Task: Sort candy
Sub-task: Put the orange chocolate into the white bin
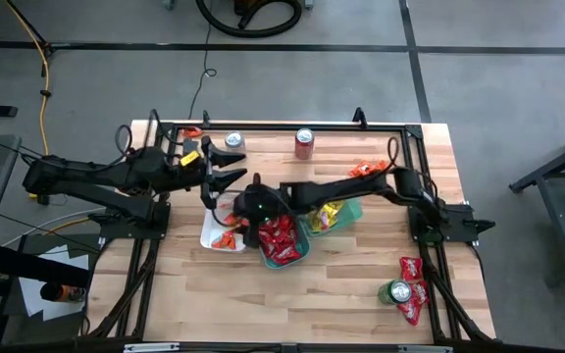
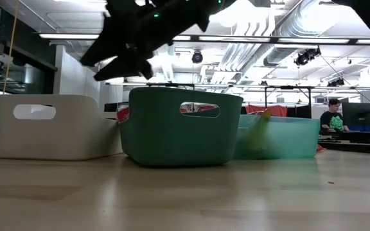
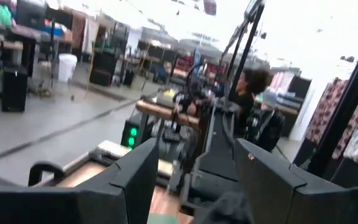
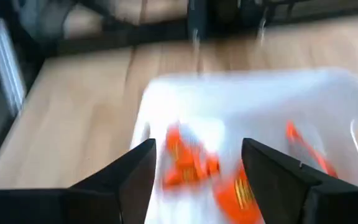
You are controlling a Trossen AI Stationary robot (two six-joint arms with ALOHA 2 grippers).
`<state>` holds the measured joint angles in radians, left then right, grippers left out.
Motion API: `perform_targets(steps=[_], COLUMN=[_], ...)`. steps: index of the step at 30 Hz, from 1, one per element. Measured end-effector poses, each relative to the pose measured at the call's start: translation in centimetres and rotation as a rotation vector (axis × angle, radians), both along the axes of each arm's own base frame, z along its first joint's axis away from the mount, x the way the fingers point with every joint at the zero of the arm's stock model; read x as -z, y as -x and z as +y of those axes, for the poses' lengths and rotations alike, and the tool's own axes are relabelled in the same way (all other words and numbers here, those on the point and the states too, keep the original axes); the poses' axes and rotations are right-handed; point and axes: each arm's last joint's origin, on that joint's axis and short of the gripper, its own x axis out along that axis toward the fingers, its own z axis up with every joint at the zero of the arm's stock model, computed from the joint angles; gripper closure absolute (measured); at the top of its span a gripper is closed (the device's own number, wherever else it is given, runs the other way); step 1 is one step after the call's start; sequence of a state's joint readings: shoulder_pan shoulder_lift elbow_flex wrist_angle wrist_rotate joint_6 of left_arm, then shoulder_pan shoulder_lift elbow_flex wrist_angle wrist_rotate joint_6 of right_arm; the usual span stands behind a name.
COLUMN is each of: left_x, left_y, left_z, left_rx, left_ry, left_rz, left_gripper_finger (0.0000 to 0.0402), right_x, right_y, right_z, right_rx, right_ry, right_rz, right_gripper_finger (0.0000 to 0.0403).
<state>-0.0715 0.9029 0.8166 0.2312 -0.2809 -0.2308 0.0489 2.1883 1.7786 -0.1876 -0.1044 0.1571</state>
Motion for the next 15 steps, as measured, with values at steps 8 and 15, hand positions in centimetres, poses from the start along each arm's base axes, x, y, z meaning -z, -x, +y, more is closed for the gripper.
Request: perform_targets(steps=[8,15], left_x=[-1.0,-0.6], left_y=[1.8,2.7], left_z=[0.1,0.2], left_rx=[-0.010,-0.013], left_ry=[-0.057,-0.078], left_rz=[-0.037,0.039], left_gripper_finger=[0.0206,0.0206], right_x=[-4.6,-8.3], right_y=[4.9,9.3], right_z=[-1.9,-3.1], right_rx=[-0.095,-0.080], right_ry=[0.137,0.159], right_rz=[0.233,0.369], right_gripper_finger=[0.0167,0.0167])
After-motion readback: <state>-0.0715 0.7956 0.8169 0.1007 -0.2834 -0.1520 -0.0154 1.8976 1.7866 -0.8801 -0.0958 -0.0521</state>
